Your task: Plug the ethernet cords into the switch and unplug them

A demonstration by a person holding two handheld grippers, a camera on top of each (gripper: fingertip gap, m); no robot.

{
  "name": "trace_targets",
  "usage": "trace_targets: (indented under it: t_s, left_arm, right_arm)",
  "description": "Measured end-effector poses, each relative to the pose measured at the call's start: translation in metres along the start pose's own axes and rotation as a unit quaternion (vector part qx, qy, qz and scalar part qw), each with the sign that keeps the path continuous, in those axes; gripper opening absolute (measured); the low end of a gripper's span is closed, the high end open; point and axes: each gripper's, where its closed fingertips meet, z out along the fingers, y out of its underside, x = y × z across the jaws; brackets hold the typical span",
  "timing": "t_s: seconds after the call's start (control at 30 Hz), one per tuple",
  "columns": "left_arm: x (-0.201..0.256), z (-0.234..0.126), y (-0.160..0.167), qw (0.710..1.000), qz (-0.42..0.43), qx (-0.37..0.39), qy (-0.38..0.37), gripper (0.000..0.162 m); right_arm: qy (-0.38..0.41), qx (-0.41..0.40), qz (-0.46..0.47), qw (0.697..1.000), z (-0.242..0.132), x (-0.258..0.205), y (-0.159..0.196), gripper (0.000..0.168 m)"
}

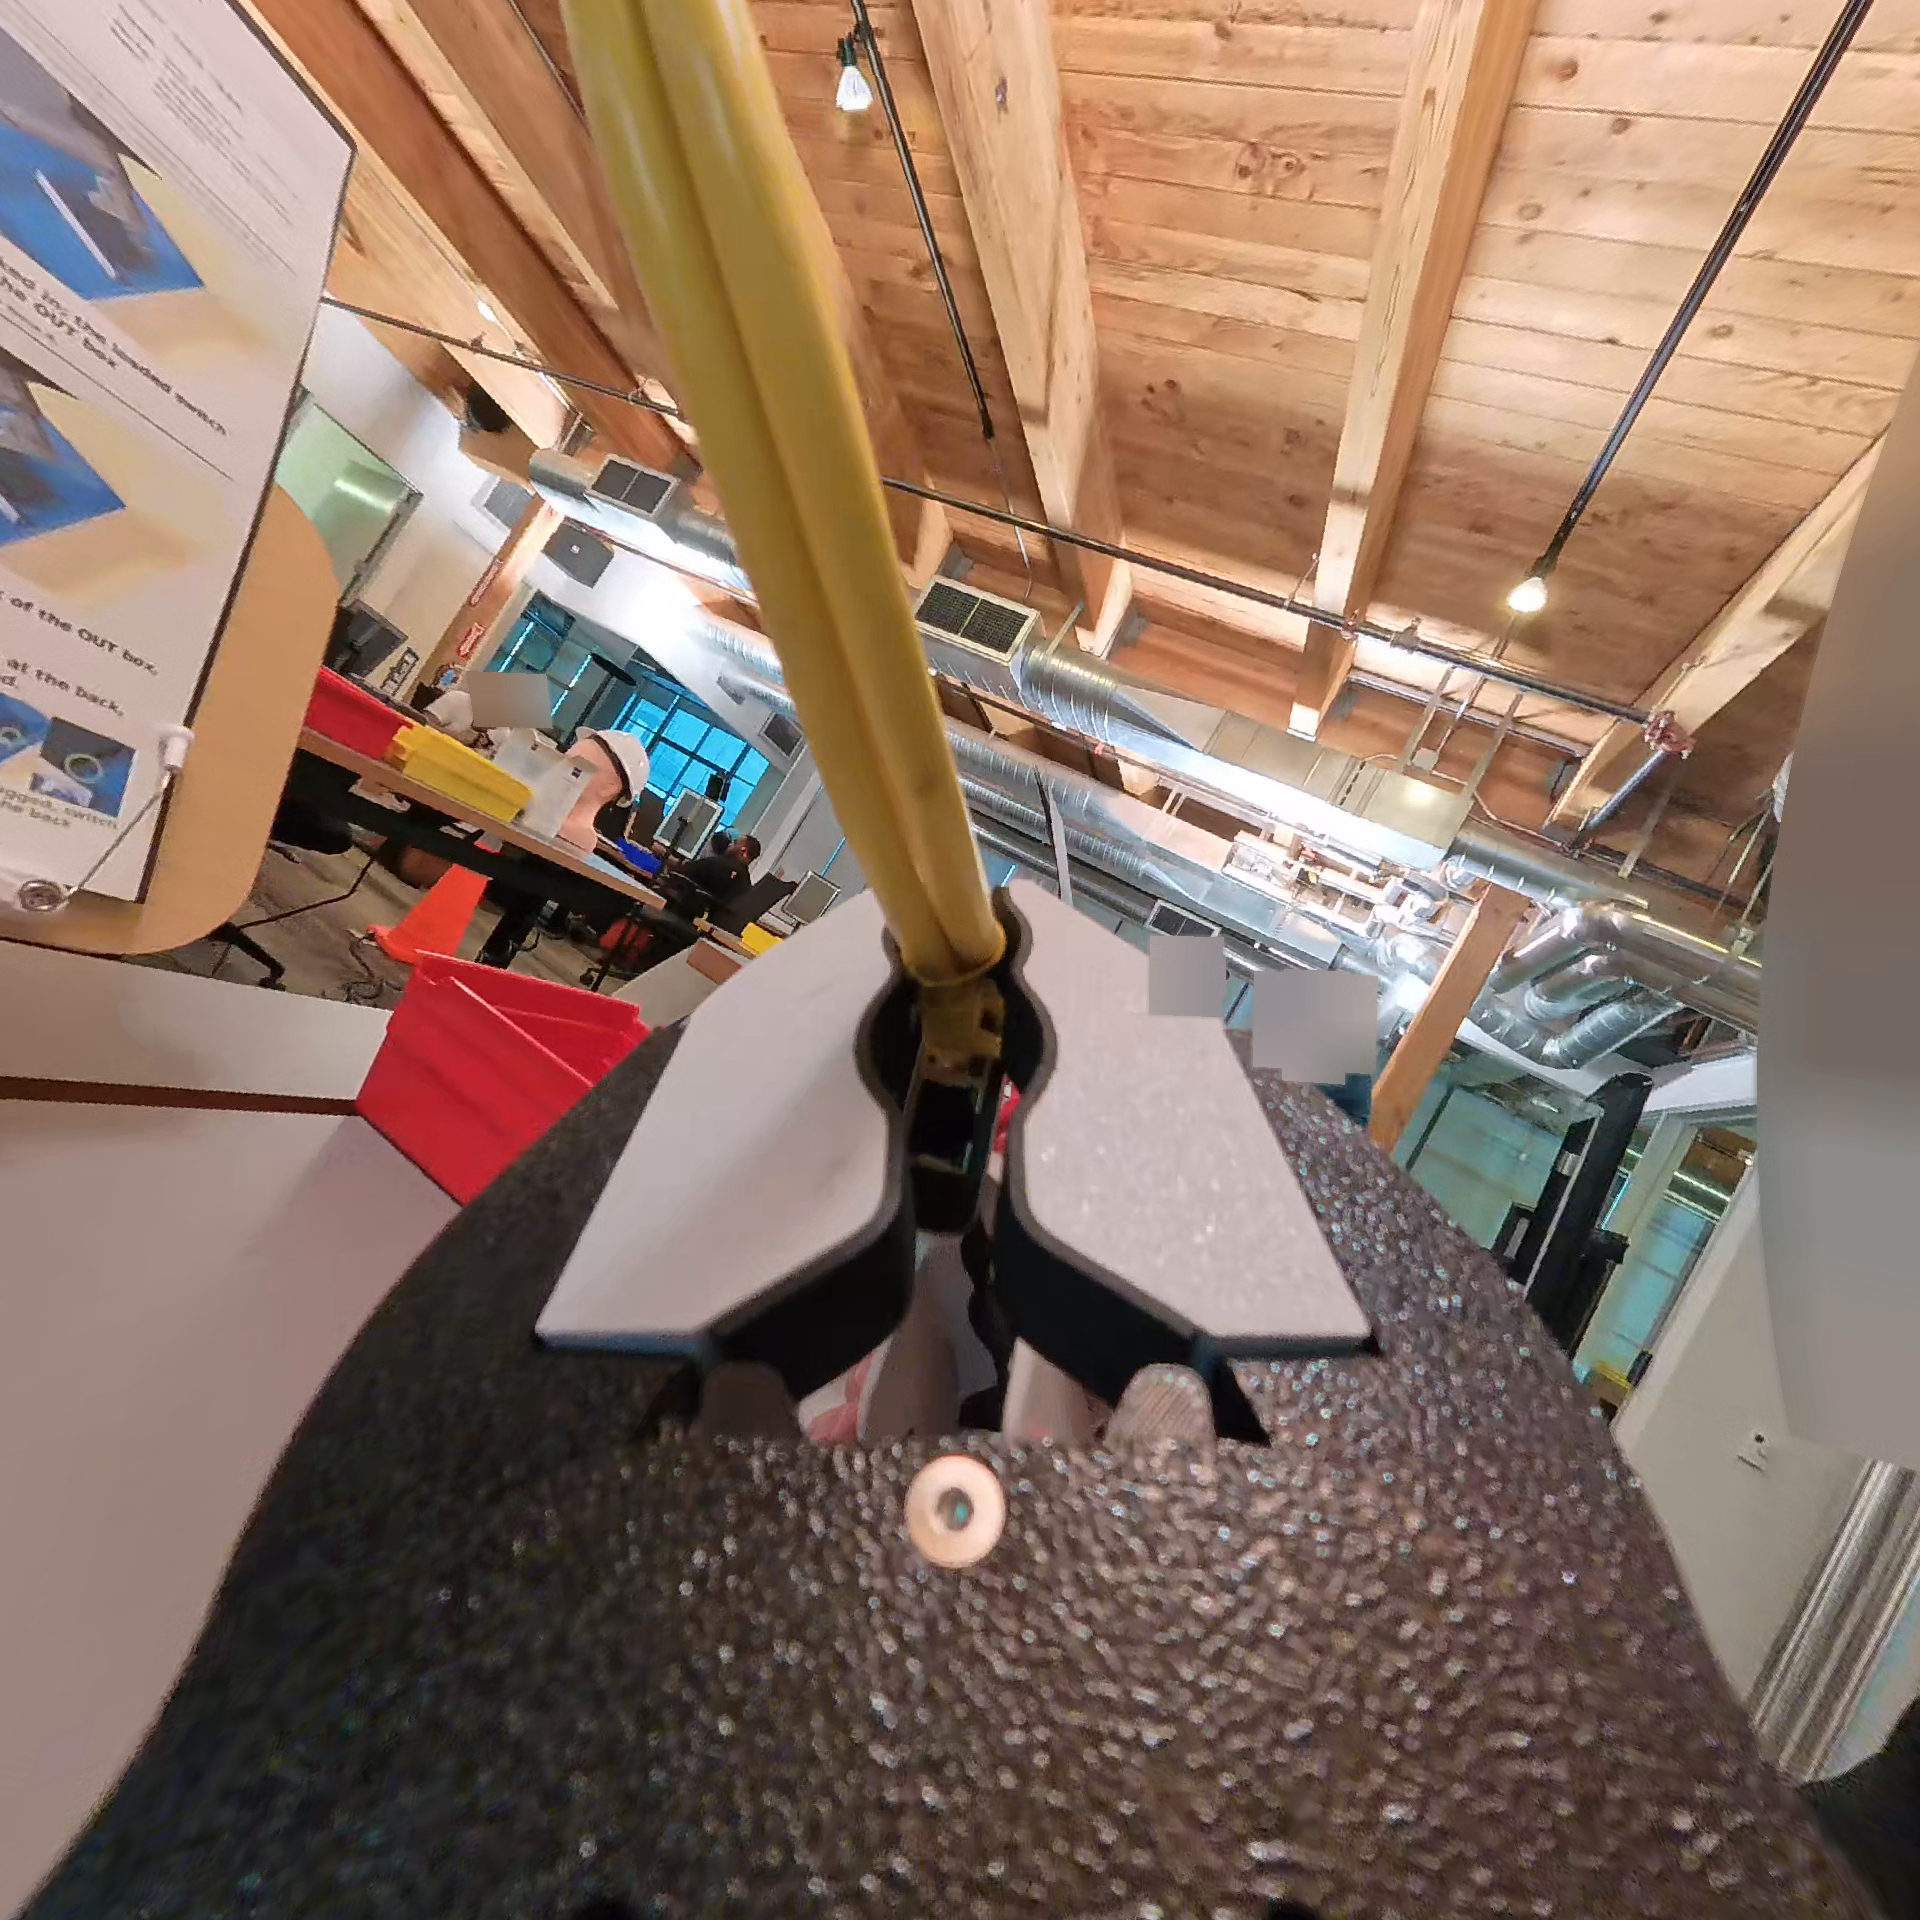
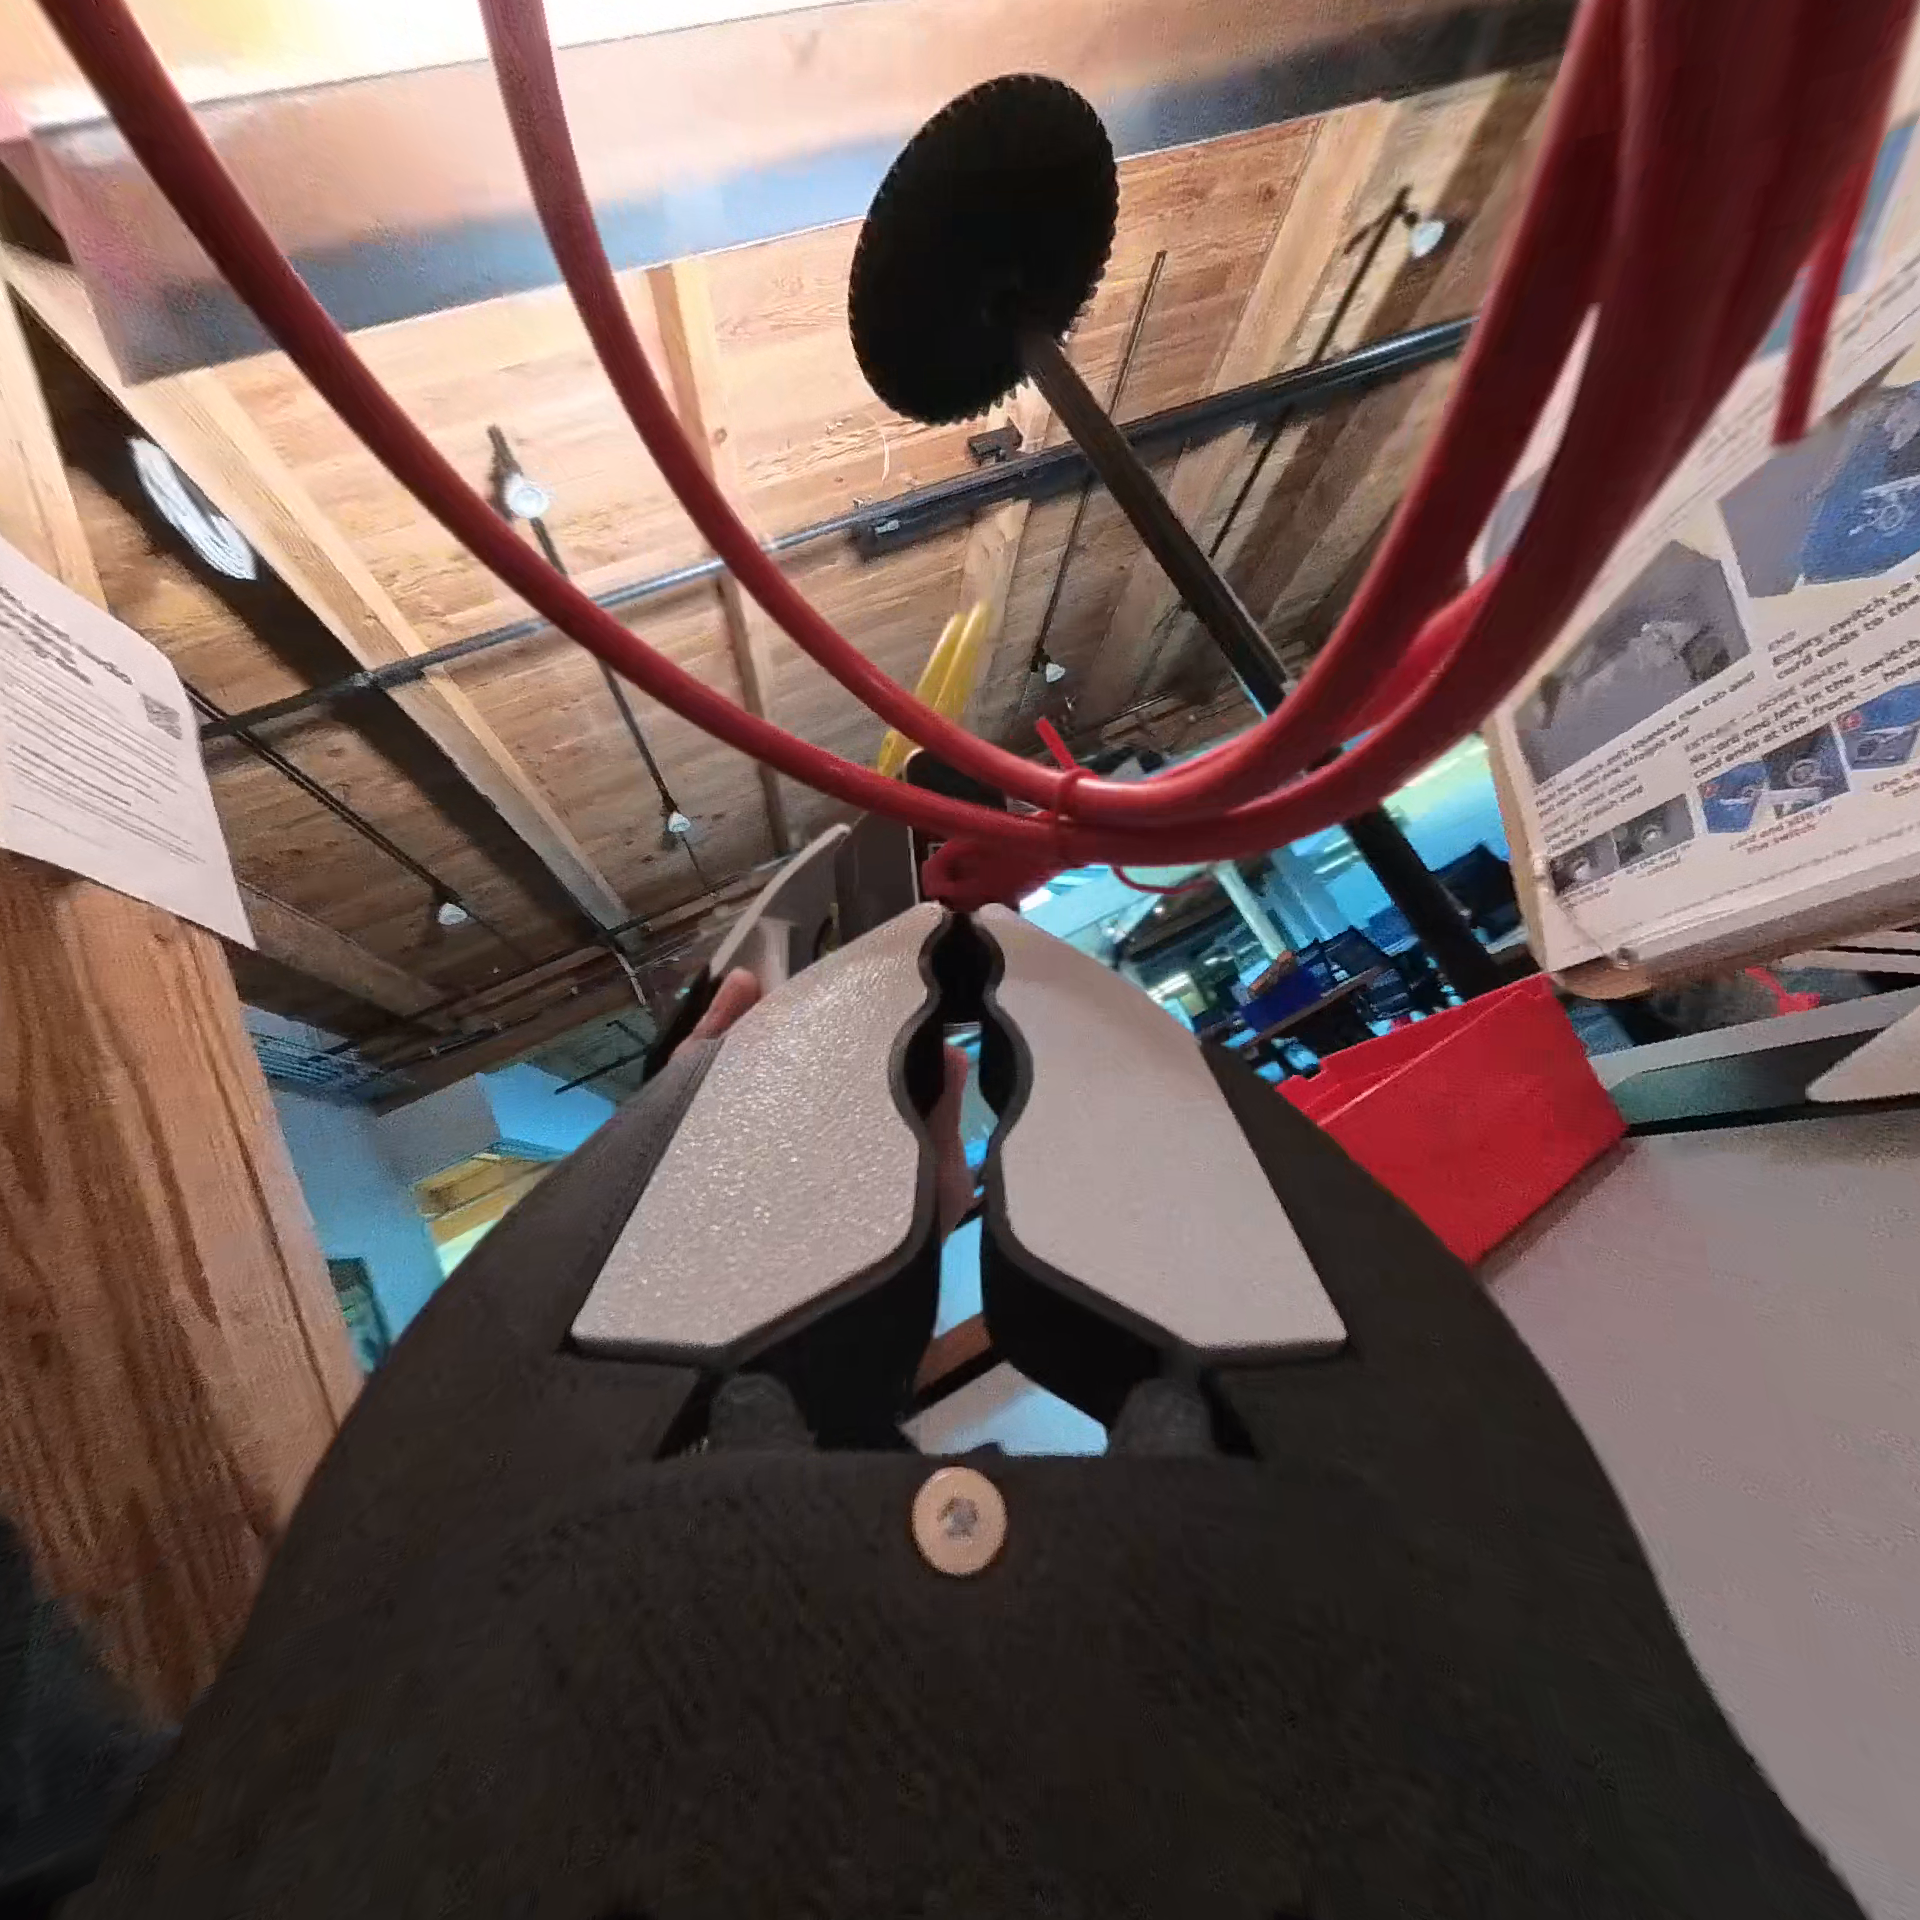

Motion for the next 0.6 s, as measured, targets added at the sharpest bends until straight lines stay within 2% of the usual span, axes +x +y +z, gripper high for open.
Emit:
trace_targets:
  t_s: [0.1,0.2,0.3,0.43,0.6]
  left_arm:
    - [0.000,0.001,0.002,1.000,-0.013,0.000,0.003,0.012]
    - [0.000,-0.001,0.003,0.998,-0.061,0.012,0.019,0.012]
    - [-0.001,-0.002,0.006,0.994,-0.103,0.024,0.028,0.012]
    - [-0.001,-0.003,0.009,0.985,-0.164,0.032,0.042,0.012]
    - [0.001,-0.002,0.010,0.982,-0.182,0.028,0.051,0.012]
  right_arm:
    - [-0.050,0.012,0.039,0.998,-0.002,-0.006,-0.006,0.008]
    - [-0.047,0.020,0.023,0.998,-0.001,-0.007,-0.010,0.028]
    - [-0.038,0.026,-0.001,0.999,-0.002,-0.007,-0.014,0.035]
    - [-0.037,0.033,-0.024,0.998,-0.006,-0.003,-0.015,0.019]
    - [-0.055,0.034,-0.030,0.997,-0.008,-0.007,-0.018,0.021]
